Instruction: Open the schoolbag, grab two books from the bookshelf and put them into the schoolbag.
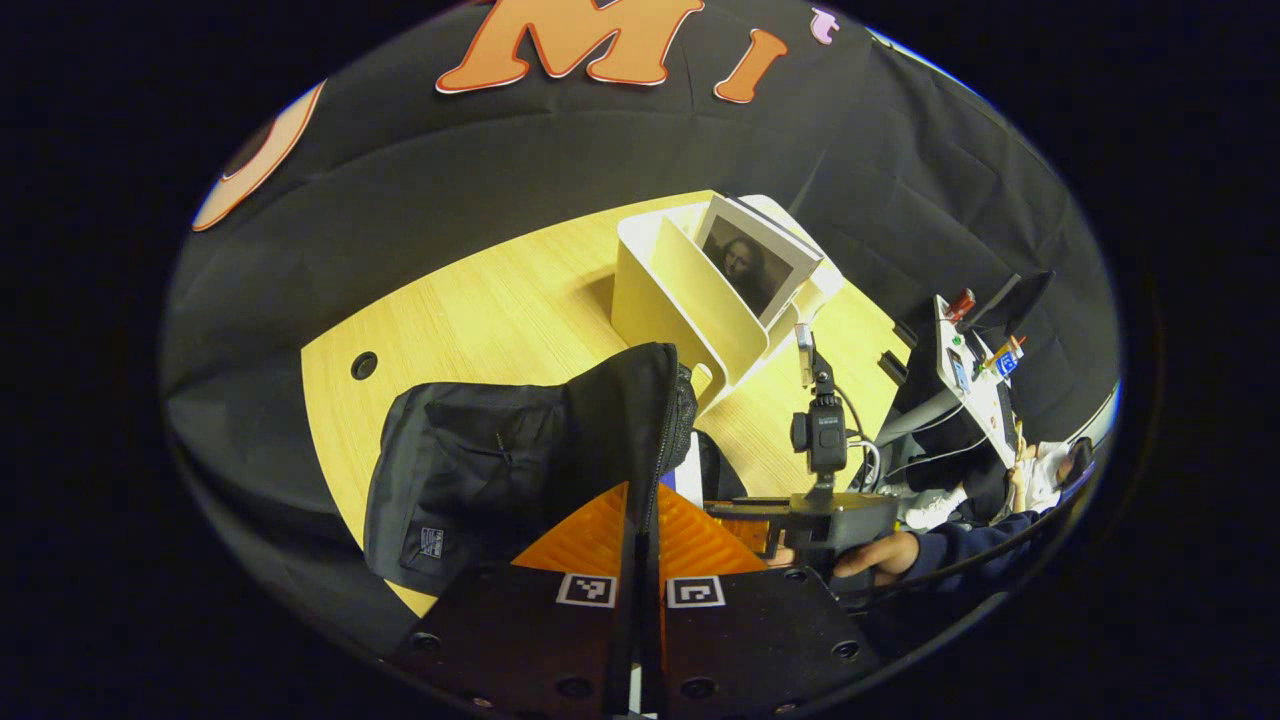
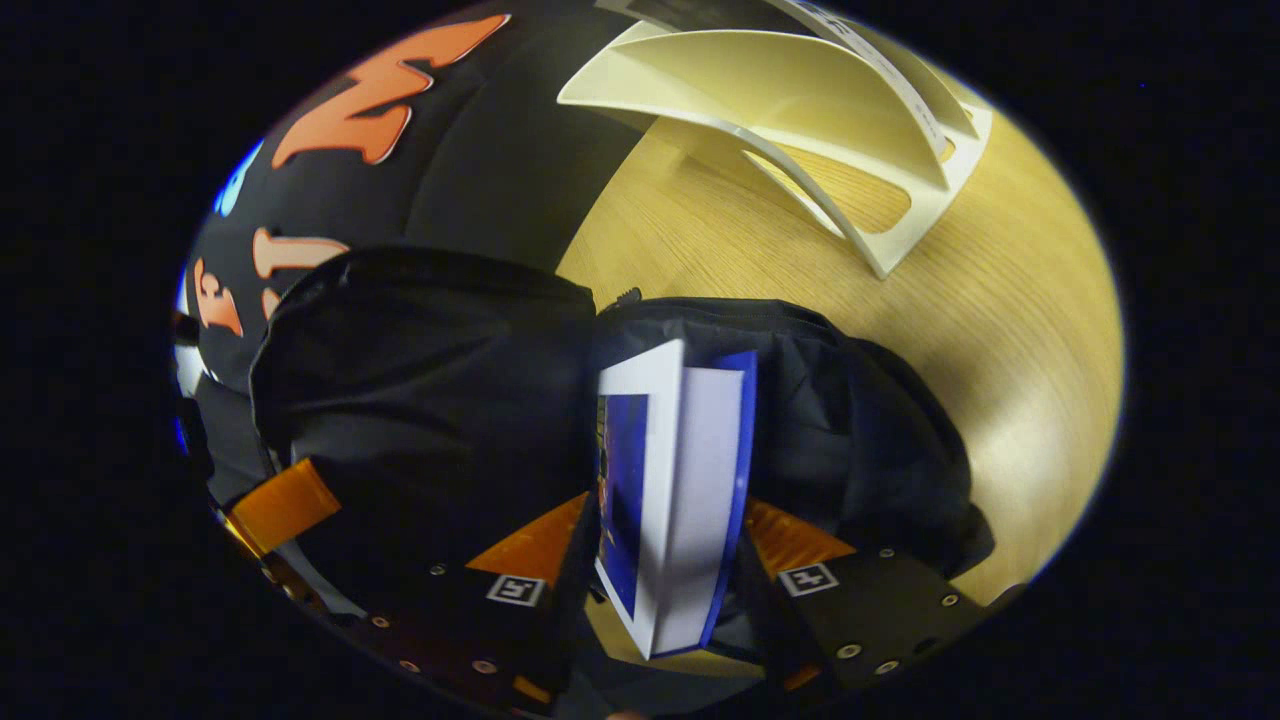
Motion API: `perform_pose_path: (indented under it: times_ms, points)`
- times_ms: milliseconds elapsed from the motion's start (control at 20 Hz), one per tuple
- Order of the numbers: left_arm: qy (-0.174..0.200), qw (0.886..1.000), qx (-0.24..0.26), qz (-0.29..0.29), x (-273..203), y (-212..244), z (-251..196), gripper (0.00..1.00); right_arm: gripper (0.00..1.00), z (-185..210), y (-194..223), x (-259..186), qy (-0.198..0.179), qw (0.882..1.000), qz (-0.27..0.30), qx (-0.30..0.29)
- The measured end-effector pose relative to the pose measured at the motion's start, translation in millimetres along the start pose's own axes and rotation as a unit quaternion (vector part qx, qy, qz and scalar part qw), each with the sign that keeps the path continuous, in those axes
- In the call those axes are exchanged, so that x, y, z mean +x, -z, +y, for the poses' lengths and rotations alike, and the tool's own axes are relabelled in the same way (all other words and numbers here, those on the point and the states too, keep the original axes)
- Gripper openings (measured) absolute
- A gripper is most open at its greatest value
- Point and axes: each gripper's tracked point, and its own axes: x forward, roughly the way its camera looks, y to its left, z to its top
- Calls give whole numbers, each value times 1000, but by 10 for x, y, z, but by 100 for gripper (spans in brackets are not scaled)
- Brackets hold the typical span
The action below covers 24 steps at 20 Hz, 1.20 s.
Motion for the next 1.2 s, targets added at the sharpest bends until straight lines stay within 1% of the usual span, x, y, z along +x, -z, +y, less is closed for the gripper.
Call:
perform_pose_path:
  times_ms: [50,100,200,300,350,450,600,750,850,950,1100,1200]
  points:
    - [-3,1000,2,0,14,15,10,5,80,-103,22,-75,23,999,6,-28]
    - [-1,1000,4,-1,24,22,-7,5,93,-210,40,-121,49,997,21,-55]
    - [-4,1000,13,2,56,56,-16,4,98,-344,-14,-281,81,992,18,-99]
    - [-1,1000,19,3,109,80,-24,5,98,-511,-102,-562,123,983,24,-136]
    - [2,1000,22,4,127,89,-47,4,99,-535,-183,-718,141,978,21,-150]
    - [4,1000,27,7,184,90,-61,4,99,-536,-419,-1021,163,972,11,-168]
    - [8,1000,25,4,237,78,-75,4,99,-503,-856,-1440,195,960,-9,-199]
    - [9,1000,20,5,250,80,-54,4,99,-507,-1391,-1753,230,942,-15,-243]
    - [7,1000,19,5,254,87,-23,5,99,-525,-1724,-1907,251,933,-8,-259]
    - [5,1000,12,7,265,110,7,4,99,-549,-2038,-1994,265,927,-2,-267]
    - [-1,1000,3,6,245,97,62,4,99,-507,-2387,-2015,281,914,8,-292]
    - [-6,1000,1,7,221,104,97,4,99,-434,-2566,-1943,282,908,15,-310]
